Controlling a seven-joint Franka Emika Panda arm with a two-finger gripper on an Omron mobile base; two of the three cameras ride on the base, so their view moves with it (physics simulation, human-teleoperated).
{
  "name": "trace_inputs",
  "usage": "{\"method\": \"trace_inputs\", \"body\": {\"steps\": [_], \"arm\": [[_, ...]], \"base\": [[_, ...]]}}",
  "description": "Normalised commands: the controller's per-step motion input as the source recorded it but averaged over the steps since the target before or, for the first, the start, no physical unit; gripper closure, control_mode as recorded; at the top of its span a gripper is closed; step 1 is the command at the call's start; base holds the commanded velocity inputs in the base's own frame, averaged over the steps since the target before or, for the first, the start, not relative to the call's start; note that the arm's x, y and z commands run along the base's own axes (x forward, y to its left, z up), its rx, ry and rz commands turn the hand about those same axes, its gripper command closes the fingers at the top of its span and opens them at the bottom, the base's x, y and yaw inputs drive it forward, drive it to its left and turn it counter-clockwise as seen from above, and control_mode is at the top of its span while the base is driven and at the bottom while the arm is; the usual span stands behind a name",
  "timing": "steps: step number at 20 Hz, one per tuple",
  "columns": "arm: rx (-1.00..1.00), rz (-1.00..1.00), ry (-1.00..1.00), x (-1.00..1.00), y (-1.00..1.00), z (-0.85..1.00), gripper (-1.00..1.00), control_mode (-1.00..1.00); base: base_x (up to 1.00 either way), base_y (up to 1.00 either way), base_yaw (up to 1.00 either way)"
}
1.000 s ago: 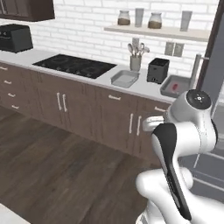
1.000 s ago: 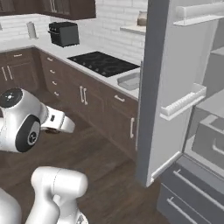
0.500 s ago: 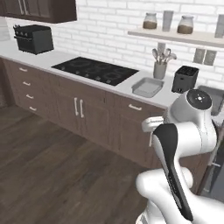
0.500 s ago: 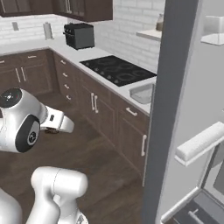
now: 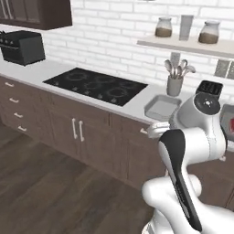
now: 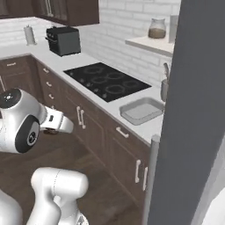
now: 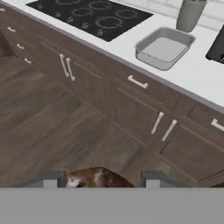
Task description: Place one mushroom and one steak in each tupperware on the nearby counter, to pack two identical lunches.
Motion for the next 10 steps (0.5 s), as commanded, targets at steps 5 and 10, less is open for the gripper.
{"method": "trace_inputs", "body": {"steps": [5,10], "arm": [[0.0,0.0,0.0,0.0,0.0,0.0,1.0,1.0],[0.0,0.0,0.0,0.0,0.0,0.0,1.0,1.0]], "base": [[0.97,0.12,-0.56],[0.58,0.17,-0.7]]}}
